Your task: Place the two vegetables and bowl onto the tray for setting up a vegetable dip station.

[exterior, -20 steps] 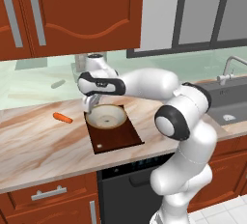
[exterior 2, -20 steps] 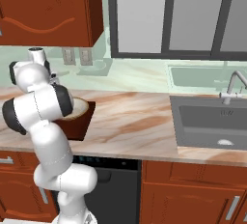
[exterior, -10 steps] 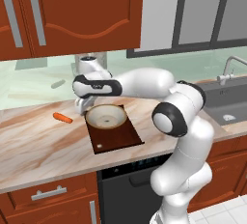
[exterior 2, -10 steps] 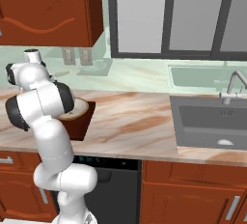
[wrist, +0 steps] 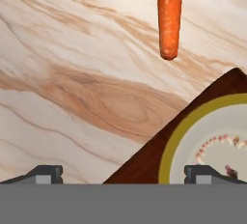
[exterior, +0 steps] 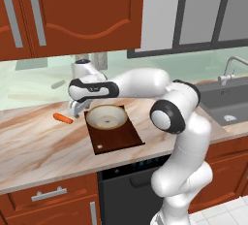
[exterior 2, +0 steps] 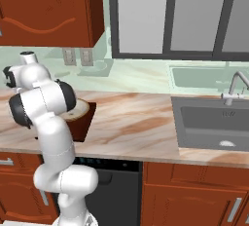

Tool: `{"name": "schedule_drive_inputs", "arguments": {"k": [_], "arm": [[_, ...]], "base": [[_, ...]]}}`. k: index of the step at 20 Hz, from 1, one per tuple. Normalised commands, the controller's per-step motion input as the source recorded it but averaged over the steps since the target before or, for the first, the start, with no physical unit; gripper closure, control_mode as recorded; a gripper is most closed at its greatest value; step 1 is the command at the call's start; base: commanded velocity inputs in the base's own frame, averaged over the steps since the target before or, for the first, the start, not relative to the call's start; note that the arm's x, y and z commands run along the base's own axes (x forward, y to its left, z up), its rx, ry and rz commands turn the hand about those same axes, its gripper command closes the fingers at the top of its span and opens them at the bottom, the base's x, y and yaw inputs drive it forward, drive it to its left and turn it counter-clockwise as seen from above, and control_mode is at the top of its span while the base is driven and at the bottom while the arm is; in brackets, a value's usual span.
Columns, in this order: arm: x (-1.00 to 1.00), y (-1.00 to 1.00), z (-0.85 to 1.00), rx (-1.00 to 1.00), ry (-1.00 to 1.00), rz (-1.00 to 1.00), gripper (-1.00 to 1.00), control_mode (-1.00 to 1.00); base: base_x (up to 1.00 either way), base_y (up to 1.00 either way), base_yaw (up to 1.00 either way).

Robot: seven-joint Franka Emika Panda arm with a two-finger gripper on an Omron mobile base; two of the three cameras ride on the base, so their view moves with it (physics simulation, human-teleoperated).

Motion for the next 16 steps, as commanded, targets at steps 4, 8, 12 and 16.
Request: {"name": "schedule_drive_inputs", "arguments": {"k": [4,8,12,16], "arm": [[0.08,0.21,-0.02,0.0,-0.01,-0.01,-1.0,-1.0],[0.09,0.16,-0.01,0.0,-0.01,0.0,-1.0,-1.0],[0.06,0.08,0.0,-0.03,0.0,0.0,-1.0,-1.0],[0.06,0.05,-0.01,-0.05,0.0,-0.02,-1.0,-1.0]], "base": [[0.0,0.0,0.0],[0.0,0.0,0.0],[0.0,0.0,0.0],[0.0,0.0,0.0]]}}
